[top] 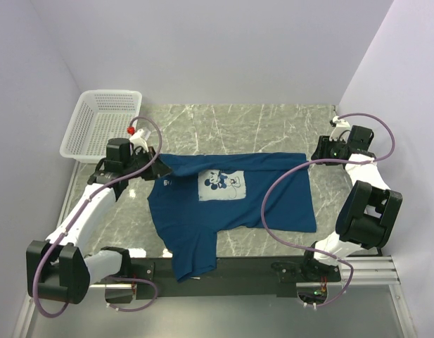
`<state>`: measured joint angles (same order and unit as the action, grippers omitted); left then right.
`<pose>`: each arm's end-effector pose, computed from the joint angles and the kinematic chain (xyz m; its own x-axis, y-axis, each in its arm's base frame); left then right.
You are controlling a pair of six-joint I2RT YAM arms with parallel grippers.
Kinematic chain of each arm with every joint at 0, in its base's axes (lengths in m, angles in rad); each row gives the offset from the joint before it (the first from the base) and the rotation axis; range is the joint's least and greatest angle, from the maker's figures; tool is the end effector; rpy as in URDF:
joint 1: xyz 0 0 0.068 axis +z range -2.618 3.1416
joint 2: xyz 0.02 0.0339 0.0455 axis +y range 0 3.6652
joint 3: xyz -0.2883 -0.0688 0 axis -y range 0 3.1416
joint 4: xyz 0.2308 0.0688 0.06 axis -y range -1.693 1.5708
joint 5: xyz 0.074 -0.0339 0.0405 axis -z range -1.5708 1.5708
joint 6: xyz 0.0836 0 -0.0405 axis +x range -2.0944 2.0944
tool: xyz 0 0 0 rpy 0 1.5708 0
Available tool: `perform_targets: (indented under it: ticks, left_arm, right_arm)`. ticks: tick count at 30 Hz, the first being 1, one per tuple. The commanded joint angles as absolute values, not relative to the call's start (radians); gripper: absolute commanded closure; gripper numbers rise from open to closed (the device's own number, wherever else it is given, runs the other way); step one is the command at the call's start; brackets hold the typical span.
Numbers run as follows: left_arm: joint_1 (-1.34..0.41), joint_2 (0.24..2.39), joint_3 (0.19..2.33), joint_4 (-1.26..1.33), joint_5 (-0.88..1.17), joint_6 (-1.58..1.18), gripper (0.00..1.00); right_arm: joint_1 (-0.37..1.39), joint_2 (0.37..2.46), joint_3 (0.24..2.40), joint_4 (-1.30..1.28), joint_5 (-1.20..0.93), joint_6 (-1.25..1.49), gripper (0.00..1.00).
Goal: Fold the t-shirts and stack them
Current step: Fold the tshirt
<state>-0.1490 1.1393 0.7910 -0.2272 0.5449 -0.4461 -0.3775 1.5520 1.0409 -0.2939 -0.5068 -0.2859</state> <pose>0.2496 -0.0813 0.2738 -0.7259 -0.2641 -0.6351 0.2702 0.7396 -0.6164 0.3377 -0.0903 0.2352 -0.6456 -0.0093 -0.7636 -0.1798 0.9737 0.1402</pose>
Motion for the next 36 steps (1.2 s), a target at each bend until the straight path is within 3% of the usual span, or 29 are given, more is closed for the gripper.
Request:
perform_targets:
  ticks: [1,2,5,8,10,15,22,36]
  left_arm:
    - [-0.144,1.103,0.796,-0.375,0.549,-0.429,0.9]
    - [-0.144,1.091,0.801,-0.415,0.52,-0.436,0.83]
    - [-0.144,1.007,0.763,-0.472,0.503,-0.483,0.43]
    - [-0.144,0.913,0.747,-0.479,0.445,-0.521,0.29]
    - [-0.144,0.904,0.752,-0.451,0.388,-0.541,0.26]
    - [-0.149,1.194,0.85,-0.345,0.454,-0.519,0.31]
    - [-0.239,1.627,1.118,-0.382,0.364,-0.431,0.33]
    - [-0.296,1.887,1.284,-0.483,0.273,-0.391,0.41]
  right_arm:
    - [-0.376,1.512,1.049,-0.291,-0.523,-0.288,0.47]
    - [-0.376,1.513,1.049,-0.29,-0.523,-0.287,0.47]
    - [-0.376,1.517,1.054,-0.287,-0.528,-0.284,0.47]
    - [-0.377,1.525,1.057,-0.287,-0.535,-0.279,0.47]
    - [-0.376,1.529,1.061,-0.287,-0.54,-0.279,0.47]
    - [-0.374,1.526,1.068,-0.308,-0.558,-0.275,0.47]
    - [-0.374,1.493,1.037,-0.331,-0.572,-0.301,0.46]
    - [-0.374,1.483,1.038,-0.341,-0.604,-0.288,0.46]
